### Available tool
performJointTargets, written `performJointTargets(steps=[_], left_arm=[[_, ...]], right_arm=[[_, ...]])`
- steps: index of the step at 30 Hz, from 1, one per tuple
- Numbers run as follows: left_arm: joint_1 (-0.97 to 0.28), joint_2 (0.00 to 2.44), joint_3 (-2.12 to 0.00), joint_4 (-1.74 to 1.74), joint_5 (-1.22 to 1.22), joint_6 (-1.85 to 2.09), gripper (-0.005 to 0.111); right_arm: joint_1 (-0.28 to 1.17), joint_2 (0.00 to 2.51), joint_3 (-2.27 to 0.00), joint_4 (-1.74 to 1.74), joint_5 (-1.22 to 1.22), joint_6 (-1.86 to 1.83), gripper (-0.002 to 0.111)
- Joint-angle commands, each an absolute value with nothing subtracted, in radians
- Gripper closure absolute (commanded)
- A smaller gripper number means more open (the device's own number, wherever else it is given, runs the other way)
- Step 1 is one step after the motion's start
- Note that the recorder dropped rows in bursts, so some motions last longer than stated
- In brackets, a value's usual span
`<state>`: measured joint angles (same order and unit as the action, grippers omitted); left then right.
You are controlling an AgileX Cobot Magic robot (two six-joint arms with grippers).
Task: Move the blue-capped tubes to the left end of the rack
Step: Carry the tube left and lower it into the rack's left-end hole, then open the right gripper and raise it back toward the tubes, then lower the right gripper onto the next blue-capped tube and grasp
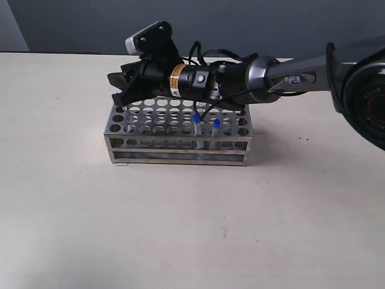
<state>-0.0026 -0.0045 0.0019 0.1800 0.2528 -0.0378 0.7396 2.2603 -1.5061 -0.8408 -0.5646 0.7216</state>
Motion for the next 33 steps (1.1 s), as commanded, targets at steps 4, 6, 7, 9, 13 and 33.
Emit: performJointTargets(steps=[4, 6, 7, 9, 13, 33], left_arm=[[-0.009, 0.0, 0.0, 0.178, 0.239, -0.041, 0.106], [-0.009, 0.0, 0.0, 0.178, 0.239, -0.041, 0.106], [-0.009, 0.0, 0.0, 0.178, 0.239, -0.041, 0.106], [-0.009, 0.0, 0.0, 0.178, 0.239, -0.041, 0.106], [-0.009, 0.0, 0.0, 0.178, 0.239, -0.041, 0.106], [-0.009, 0.0, 0.0, 0.178, 0.239, -0.041, 0.106]], right_arm=[[0.646, 2.036, -1.478, -1.051, -0.522, 0.871, 0.07], [0.607, 1.986, -1.448, -1.111, -0.518, 0.919, 0.07], [0.58, 1.96, -1.427, -1.139, -0.518, 0.942, 0.07], [0.543, 1.933, -1.378, -1.159, -0.543, 0.958, 0.07], [0.471, 1.919, -1.243, -1.161, -0.661, 0.958, 0.07], [0.449, 2.024, -1.088, -1.029, -0.693, 0.751, 0.07]])
